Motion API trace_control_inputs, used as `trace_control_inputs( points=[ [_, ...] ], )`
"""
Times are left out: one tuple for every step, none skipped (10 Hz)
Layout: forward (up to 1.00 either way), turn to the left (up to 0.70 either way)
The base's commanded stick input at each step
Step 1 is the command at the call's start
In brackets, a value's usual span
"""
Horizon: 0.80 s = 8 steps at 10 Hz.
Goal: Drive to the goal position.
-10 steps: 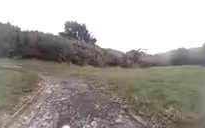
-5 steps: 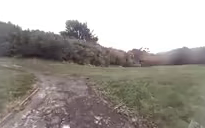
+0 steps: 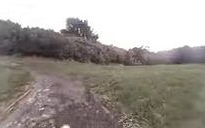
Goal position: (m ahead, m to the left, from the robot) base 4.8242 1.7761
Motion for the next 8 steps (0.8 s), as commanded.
trace_control_inputs(
  points=[
    [0.70,0.00],
    [0.70,0.00],
    [0.70,0.00],
    [0.70,0.00],
    [0.70,0.00],
    [0.70,0.09],
    [0.70,0.23],
    [0.70,0.31]
  ],
)
